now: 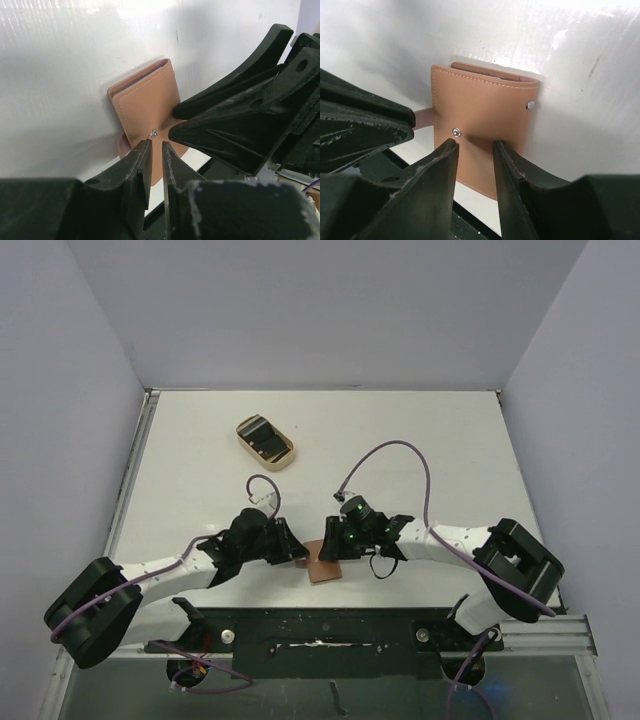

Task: Put the credit cards into the card holder
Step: Close the card holder at the center of the board.

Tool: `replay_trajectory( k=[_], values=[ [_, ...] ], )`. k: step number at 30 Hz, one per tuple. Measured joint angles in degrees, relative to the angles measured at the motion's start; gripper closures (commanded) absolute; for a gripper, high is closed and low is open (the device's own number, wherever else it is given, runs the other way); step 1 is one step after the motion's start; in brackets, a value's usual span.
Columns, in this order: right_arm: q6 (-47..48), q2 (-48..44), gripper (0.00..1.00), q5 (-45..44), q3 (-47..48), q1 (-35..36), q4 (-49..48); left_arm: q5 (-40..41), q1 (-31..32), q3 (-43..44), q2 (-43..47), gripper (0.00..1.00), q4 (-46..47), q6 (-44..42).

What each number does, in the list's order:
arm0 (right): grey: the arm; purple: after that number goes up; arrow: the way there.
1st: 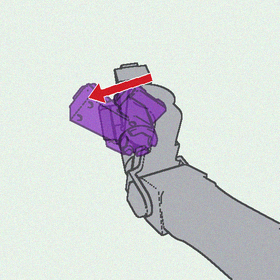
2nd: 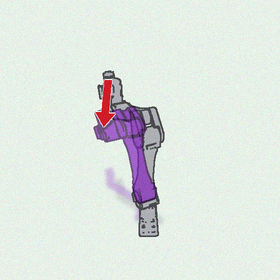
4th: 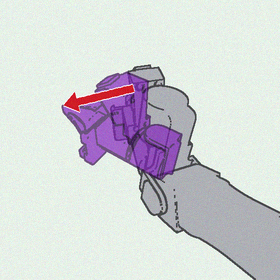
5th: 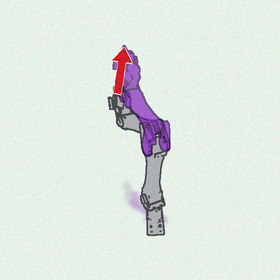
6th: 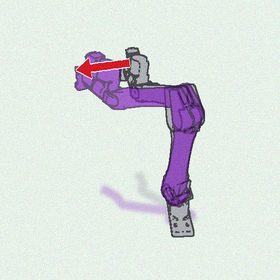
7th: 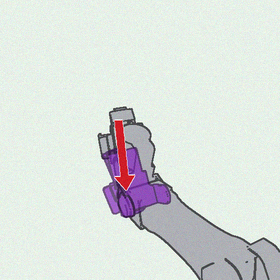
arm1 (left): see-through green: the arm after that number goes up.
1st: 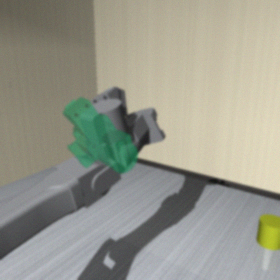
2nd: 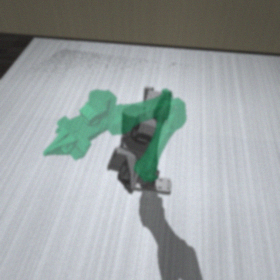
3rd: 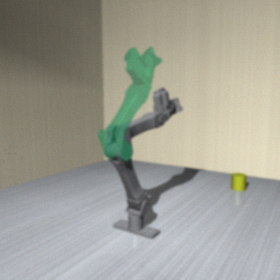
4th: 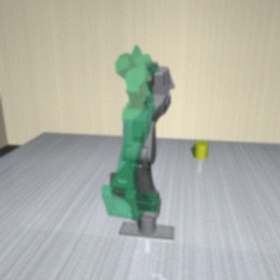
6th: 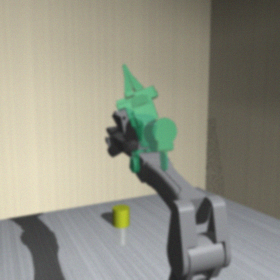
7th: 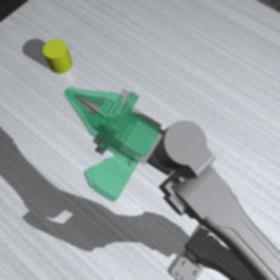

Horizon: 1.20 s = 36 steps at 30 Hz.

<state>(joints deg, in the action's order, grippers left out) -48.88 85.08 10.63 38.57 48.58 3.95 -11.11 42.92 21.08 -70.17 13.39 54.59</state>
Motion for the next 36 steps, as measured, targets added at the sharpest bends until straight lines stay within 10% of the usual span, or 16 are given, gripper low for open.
replay_trajectory(
  k=[18,36],
  values=[
    [2.2,3.8,0.72,-10.8,8.3,5.8,11.3,1.1,-5.9,-2.4,6.6,0.96,-7.5,-3.0],
    [3.5,1.1,0.73,-10.6,7.8,6.3,8.4,-7.3,-5.8,-5.2,-3.8,1.00,5.6,-0.7]
  ],
)
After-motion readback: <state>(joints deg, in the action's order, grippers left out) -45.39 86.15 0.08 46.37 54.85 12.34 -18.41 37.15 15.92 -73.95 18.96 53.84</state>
